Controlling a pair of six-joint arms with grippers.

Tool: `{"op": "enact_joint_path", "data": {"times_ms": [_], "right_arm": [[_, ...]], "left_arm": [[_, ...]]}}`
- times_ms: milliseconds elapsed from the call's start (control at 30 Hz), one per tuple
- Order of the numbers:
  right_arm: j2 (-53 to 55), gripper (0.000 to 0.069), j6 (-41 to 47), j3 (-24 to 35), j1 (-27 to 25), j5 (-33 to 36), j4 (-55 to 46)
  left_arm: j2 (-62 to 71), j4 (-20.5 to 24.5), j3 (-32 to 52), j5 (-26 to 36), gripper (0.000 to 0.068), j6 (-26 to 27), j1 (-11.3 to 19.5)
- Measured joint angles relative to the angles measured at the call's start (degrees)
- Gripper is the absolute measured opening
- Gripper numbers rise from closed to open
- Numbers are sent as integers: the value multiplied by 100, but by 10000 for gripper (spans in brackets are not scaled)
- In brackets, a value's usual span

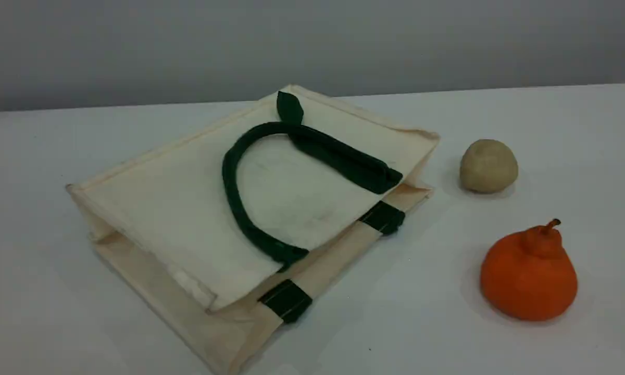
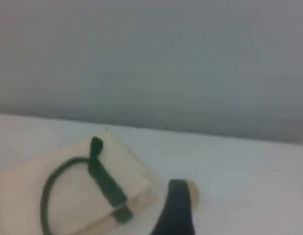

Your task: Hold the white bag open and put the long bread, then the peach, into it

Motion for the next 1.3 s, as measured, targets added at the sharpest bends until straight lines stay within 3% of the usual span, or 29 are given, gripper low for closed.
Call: {"op": "enact_joint_path", "data": {"times_ms": [333, 667, 867, 1300], "right_arm": [[-1504, 579, -110, 1807, 0, 200, 161], [-1987, 579, -476, 3199, 0, -328, 33], [-1987, 579, -469, 3621, 0, -364, 19], [-1987, 572, -464, 3622, 0, -417, 158]], "left_arm": [[-2556, -54, 2129, 4, 568, -188, 0], [-2915, -49, 3665, -311, 568, -311, 0], [-2915, -49, 3943, -503, 568, -304, 0], [-2915, -47, 3943, -460, 568, -474, 0]]}}
